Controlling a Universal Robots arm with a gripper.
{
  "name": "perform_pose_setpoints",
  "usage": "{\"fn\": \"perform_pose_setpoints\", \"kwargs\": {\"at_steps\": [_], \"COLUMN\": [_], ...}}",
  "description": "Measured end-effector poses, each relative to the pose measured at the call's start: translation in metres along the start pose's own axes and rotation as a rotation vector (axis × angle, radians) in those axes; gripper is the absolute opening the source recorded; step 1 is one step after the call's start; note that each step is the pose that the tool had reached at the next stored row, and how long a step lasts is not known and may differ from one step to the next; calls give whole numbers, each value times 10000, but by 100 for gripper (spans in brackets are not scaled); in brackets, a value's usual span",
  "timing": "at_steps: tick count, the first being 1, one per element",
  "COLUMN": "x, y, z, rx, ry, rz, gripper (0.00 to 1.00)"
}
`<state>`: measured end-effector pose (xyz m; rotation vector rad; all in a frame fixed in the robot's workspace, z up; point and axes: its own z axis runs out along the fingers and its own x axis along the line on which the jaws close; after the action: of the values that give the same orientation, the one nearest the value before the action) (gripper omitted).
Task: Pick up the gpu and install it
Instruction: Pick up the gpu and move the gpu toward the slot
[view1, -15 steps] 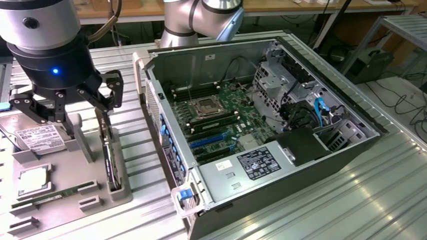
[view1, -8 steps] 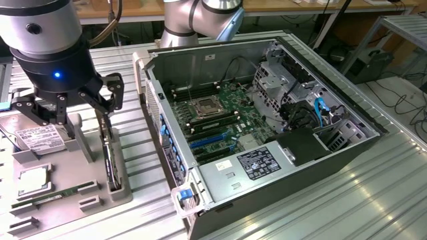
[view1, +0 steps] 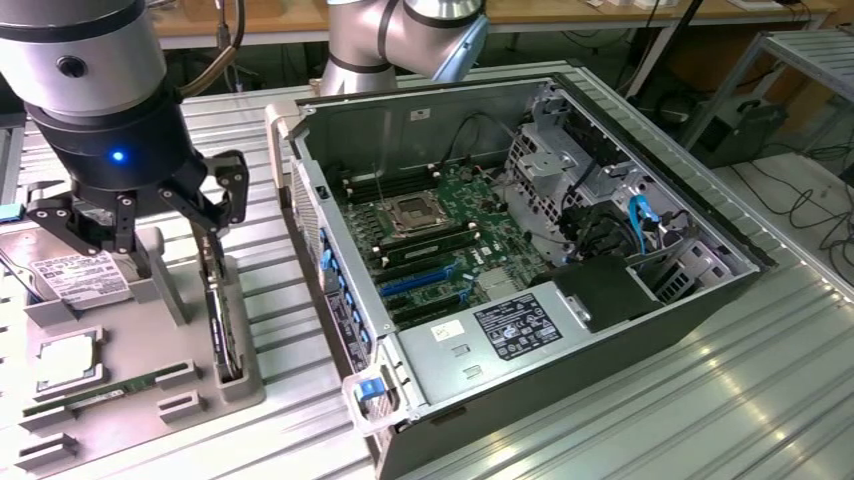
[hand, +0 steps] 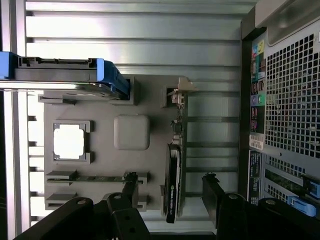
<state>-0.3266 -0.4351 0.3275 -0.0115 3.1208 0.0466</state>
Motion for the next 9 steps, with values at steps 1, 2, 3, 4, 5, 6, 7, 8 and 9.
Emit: {"fn": "perform_pose_setpoints", "kwargs": {"at_steps": [1, 2, 3, 4, 5, 6, 7, 8, 9], "x": [0, 0, 0, 0, 0, 1, 1, 1, 1], "y": [0, 0, 0, -1, -1, -1, -1, -1, -1], "z": [5, 10, 17, 23, 28, 30, 35, 40, 45], "rx": [0, 0, 0, 0, 0, 1, 0, -1, -1], "ry": [1, 0, 0, 0, 0, 1, 0, 0, -1], "rz": [0, -1, -1, -1, -2, -2, -2, -2, -2], "gripper": [63, 63, 63, 63, 63, 63, 63, 63, 63]}}
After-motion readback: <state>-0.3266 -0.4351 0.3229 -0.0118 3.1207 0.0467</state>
